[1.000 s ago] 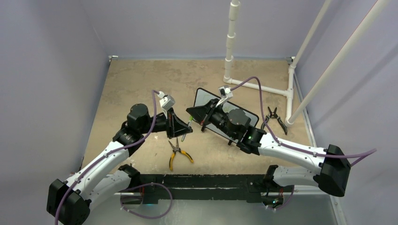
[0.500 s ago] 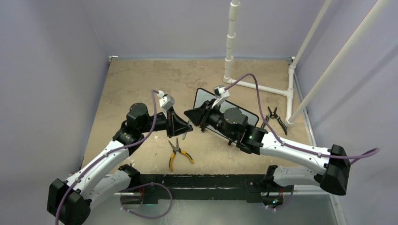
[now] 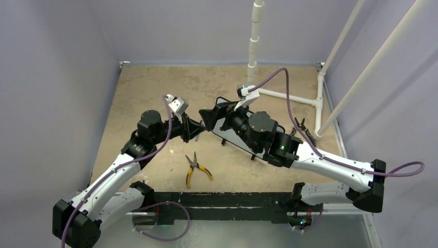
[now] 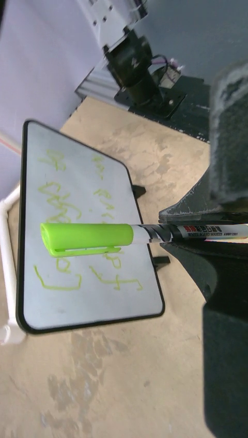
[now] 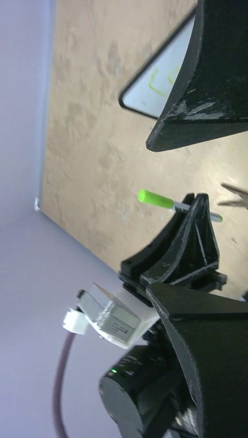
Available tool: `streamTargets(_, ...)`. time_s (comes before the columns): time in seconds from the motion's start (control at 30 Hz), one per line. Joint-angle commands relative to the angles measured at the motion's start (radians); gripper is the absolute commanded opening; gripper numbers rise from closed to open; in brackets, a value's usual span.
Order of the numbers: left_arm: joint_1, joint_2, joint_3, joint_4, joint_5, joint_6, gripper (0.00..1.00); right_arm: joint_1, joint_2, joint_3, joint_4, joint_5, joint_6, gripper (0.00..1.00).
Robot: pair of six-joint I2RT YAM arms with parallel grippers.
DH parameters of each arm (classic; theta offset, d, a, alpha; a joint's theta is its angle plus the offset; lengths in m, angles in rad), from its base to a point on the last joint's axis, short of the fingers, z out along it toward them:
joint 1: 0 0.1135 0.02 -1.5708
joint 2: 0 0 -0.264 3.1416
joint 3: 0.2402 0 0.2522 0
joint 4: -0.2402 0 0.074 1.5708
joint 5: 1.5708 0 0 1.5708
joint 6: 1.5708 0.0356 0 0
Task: Write a sentence on the whiteboard
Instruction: Place the whiteboard marker at the center of the board.
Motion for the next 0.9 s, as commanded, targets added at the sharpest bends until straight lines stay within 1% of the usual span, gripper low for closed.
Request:
streamTargets(0.0, 0.005, 0.057, 0.080, -0.075, -0.152, 0.028, 0.00, -0.061, 0.022, 0.096, -0.013, 0.136, -0.120, 0.99)
streamTargets(0.1, 0.006, 0.114, 0.116, -0.129, -0.224, 0.015, 0.00, -0.199, 0.029, 0.109, -0.042, 0.039, -0.113, 0.99)
streamTargets(0.13, 0.008, 0.130, 0.127, -0.141, -0.254, 0.010, 0.00, -0.265, 0.021, 0.100, -0.040, 0.008, -0.110, 0.99)
streamTargets(0.27, 0.015, 0.197, 0.162, -0.187, -0.331, -0.004, 0.00, -0.439, -0.030, 0.031, 0.018, -0.091, -0.137, 0.99)
streamTargets(0.47, 0.044, 0.310, 0.196, -0.246, -0.418, -0.046, 0.00, -0.629, -0.078, -0.036, 0.044, -0.095, -0.175, 0.99)
streamTargets(0.6, 0.075, 0.383, 0.204, -0.271, -0.430, -0.063, 0.06, -0.718, -0.128, -0.124, 0.116, -0.099, -0.186, 0.99)
streamTargets(0.73, 0.098, 0.430, 0.212, -0.289, -0.434, -0.060, 0.14, -0.739, -0.181, -0.244, 0.233, -0.040, -0.227, 0.99)
streamTargets(0.8, 0.107, 0.444, 0.217, -0.297, -0.443, -0.057, 0.22, -0.741, -0.213, -0.298, 0.287, -0.014, -0.244, 0.99)
streamTargets(0.83, 0.110, 0.446, 0.217, -0.300, -0.449, -0.056, 0.27, -0.741, -0.232, -0.319, 0.308, -0.003, -0.251, 0.99)
streamTargets(0.87, 0.112, 0.445, 0.218, -0.301, -0.456, -0.055, 0.35, -0.741, -0.246, -0.340, 0.327, 0.005, -0.257, 0.99)
